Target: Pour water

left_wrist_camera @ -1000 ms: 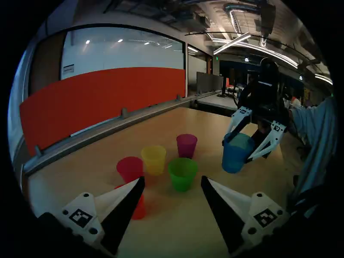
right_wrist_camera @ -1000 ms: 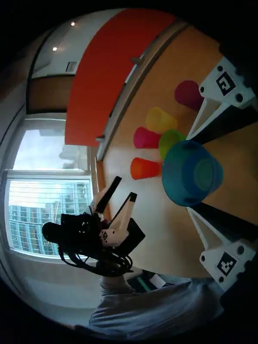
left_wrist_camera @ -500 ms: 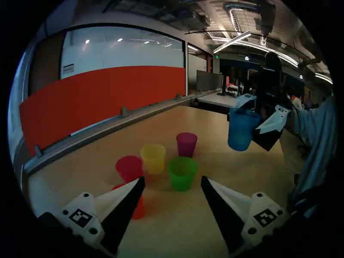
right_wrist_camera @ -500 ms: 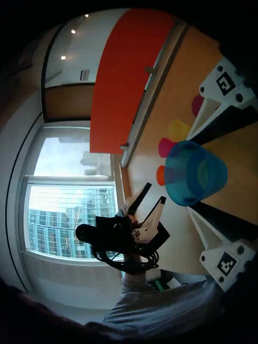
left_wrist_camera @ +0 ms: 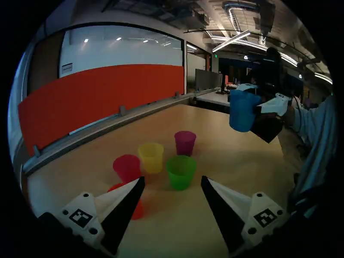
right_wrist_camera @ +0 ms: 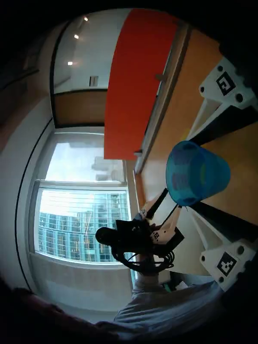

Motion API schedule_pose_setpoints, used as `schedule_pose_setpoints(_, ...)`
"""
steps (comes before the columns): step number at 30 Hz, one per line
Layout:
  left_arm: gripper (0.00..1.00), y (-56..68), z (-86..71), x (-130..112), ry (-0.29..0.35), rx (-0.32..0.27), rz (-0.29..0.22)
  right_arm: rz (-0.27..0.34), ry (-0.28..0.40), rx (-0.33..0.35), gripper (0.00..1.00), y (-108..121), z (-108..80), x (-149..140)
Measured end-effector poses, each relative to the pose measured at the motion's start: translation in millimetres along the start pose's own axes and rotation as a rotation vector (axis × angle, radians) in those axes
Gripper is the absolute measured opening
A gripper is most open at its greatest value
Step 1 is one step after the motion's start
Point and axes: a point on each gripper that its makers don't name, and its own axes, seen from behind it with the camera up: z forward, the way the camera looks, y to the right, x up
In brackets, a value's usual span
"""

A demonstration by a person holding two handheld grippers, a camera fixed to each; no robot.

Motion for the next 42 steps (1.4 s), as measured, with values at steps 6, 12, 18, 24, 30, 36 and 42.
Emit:
schedule_pose_setpoints(6,0.98,1.5,7.9,-3.2,-0.013,-0.005,0.003,-0.009,0.025,-0.028,0.90,8.9,-3.1,14.0)
schedule_pose_setpoints(12,0.98,3.7,18.2,-7.8,-0.027,-0.012,0.000,-0.015,0.038,-0.056,0.90,18.7,-7.0,24.7)
schedule_pose_setpoints(18,0.97,7.4,27.7,-11.0,-0.040,-0.024,0.005,-0.024,0.042,-0.081,0.91,27.0,-9.4,29.5)
schedule_pose_setpoints(24,0.97,11.5,39.2,-15.3,-0.057,-0.040,0.005,-0.039,0.043,-0.108,0.91,36.3,-9.0,36.9)
schedule_pose_setpoints(30,0.97,15.4,52.2,-22.4,-0.078,-0.053,0.005,-0.045,0.045,-0.126,0.91,43.3,-8.6,43.1)
schedule_pose_setpoints(36,0.97,15.0,65.3,-29.5,-0.105,-0.049,0.016,-0.048,0.043,-0.129,0.91,47.0,-8.3,48.3)
schedule_pose_setpoints(42,0.97,14.2,79.7,-37.9,-0.134,-0.041,-0.004,-0.053,0.043,-0.132,0.91,51.1,-7.7,56.0)
